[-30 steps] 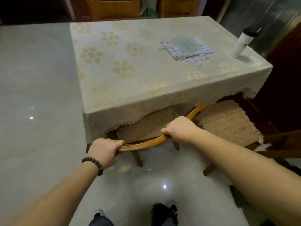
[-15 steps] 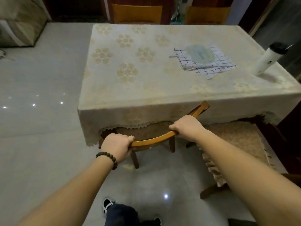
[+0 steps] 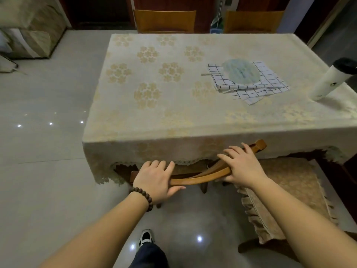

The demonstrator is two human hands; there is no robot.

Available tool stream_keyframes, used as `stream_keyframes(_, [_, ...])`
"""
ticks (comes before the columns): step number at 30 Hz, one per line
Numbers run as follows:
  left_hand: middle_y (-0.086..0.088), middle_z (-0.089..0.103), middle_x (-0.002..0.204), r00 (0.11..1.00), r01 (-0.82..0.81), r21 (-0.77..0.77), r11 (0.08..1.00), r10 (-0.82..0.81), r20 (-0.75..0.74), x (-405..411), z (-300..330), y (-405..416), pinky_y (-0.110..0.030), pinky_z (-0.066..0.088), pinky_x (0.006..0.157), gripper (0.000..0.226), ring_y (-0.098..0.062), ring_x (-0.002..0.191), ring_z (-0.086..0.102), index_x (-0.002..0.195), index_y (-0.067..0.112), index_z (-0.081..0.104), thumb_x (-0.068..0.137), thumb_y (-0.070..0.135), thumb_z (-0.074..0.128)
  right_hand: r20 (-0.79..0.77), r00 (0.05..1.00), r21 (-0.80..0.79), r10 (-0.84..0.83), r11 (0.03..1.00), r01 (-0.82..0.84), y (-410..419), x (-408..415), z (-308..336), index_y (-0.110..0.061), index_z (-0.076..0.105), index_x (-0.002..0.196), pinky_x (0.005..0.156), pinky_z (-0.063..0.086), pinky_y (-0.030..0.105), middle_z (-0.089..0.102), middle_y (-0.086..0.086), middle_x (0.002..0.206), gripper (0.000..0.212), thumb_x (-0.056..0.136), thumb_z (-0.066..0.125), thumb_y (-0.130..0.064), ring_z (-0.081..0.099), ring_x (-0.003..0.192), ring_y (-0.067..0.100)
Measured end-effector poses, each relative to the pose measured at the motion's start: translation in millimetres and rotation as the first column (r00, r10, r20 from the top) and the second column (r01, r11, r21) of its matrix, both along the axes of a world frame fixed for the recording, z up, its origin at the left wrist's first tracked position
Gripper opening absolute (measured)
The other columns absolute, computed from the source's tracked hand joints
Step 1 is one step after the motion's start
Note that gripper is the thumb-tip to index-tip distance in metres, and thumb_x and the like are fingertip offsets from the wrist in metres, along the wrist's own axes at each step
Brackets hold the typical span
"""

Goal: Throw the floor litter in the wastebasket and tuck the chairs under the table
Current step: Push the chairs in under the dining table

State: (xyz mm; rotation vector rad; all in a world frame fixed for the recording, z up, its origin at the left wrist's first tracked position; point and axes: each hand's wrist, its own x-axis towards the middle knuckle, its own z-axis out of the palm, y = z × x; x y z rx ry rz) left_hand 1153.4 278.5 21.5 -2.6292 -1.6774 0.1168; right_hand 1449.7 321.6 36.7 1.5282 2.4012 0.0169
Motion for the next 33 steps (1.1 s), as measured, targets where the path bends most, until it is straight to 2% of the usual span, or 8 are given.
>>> stream_keyframes(4, [-0.009,0.063,0.113,0.999,0.034,0.029,0.999,-0.033,-0.022,-39,2,22,-0.042,0.046,0.089,0.094,-0.029,0.102,0.059,0.125,0.015,0.054,0.076,0.085,0.015,-0.085,0.996,0.036,-0.024,0.999,0.027,0,-33,-9,-0.031,0.04,0.14,0.112,0.017,0.05,0.045,0.002,0.145,0.079,0.074,0.05,-0.072,0.035,0.136,0.024])
stream_keyframes(7, [-0.013,0.057,0.129,0.994,0.059,0.016,0.998,-0.057,-0.094,-80,5,49,-0.045,0.041,0.099,0.095,-0.032,0.118,0.052,0.129,0.017,0.053,0.074,0.087,0.019,-0.142,0.987,0.051,-0.07,0.996,0.078,5,-75,-14,-0.028,0.037,0.141,0.112,0.016,0.052,0.044,0.003,0.146,0.082,0.073,0.054,-0.071,0.033,0.137,0.025])
stream_keyframes(10, [-0.012,0.031,0.15,0.983,0.079,-0.027,0.997,-0.082,-0.166,-117,10,77,-0.049,0.021,0.112,0.099,-0.03,0.138,0.026,0.141,0.021,0.039,0.072,0.089,0.02,-0.145,0.984,0.066,-0.102,0.991,0.113,14,-115,-19,-0.028,0.029,0.144,0.112,0.005,0.057,0.036,0.004,0.15,0.085,0.075,0.05,-0.073,0.024,0.142,0.026])
stream_keyframes(14, [-0.005,0.013,0.156,0.975,0.045,-0.105,0.993,-0.067,-0.211,-136,12,91,-0.044,0.009,0.114,0.101,-0.025,0.143,0.01,0.148,0.026,0.02,0.07,0.091,0.013,-0.11,0.992,0.095,-0.061,0.993,0.072,24,-131,-26,-0.032,0.027,0.145,0.109,-0.016,0.06,0.03,0.006,0.154,0.085,0.075,0.05,-0.074,0.01,0.146,0.028])
stream_keyframes(20, [-0.009,0.032,0.15,0.996,0.048,-0.054,0.997,-0.052,-0.077,-98,5,90,-0.046,0.028,0.108,0.096,-0.029,0.138,0.028,0.145,0.024,0.027,0.074,0.088,0.014,-0.074,0.996,0.091,-0.042,0.995,0.049,50,-91,-18,-0.031,0.026,0.147,0.115,-0.003,0.055,0.03,0.006,0.154,0.09,0.074,0.043,-0.081,0.01,0.146,0.026])
stream_keyframes(24, [-0.007,0.02,0.155,0.996,0.033,-0.061,0.998,-0.038,-0.083,-89,-1,100,-0.045,0.018,0.112,0.102,-0.028,0.141,0.018,0.148,0.026,0.013,0.069,0.091,0.004,-0.049,0.996,0.091,-0.069,0.993,0.073,58,-85,-13,-0.03,0.028,0.146,0.116,0.0,0.057,0.032,0.006,0.152,0.093,0.071,0.045,-0.082,0.012,0.145,0.027])
stream_keyframes(29, [-0.002,0.014,0.157,0.995,0.035,-0.122,0.992,-0.046,-0.09,-93,1,103,-0.045,0.015,0.113,0.102,-0.024,0.142,0.011,0.147,0.032,0.005,0.065,0.093,0.004,-0.017,0.988,0.095,-0.155,0.983,0.156,54,-97,-12,-0.032,0.02,0.148,0.109,-0.014,0.062,0.021,0.01,0.157,0.093,0.072,0.049,-0.079,-0.003,0.146,0.032])
stream_keyframes(33, [0.0,0.005,0.158,0.996,0.01,-0.168,0.986,-0.024,-0.083,-87,10,95,-0.05,0.007,0.115,0.096,-0.021,0.144,0.001,0.147,0.032,-0.004,0.071,0.086,0.018,-0.075,0.964,0.077,-0.256,0.962,0.262,37,-104,-10,-0.028,0.007,0.151,0.114,-0.008,0.058,0.004,0.013,0.16,0.096,0.078,0.051,-0.072,-0.011,0.146,0.033])
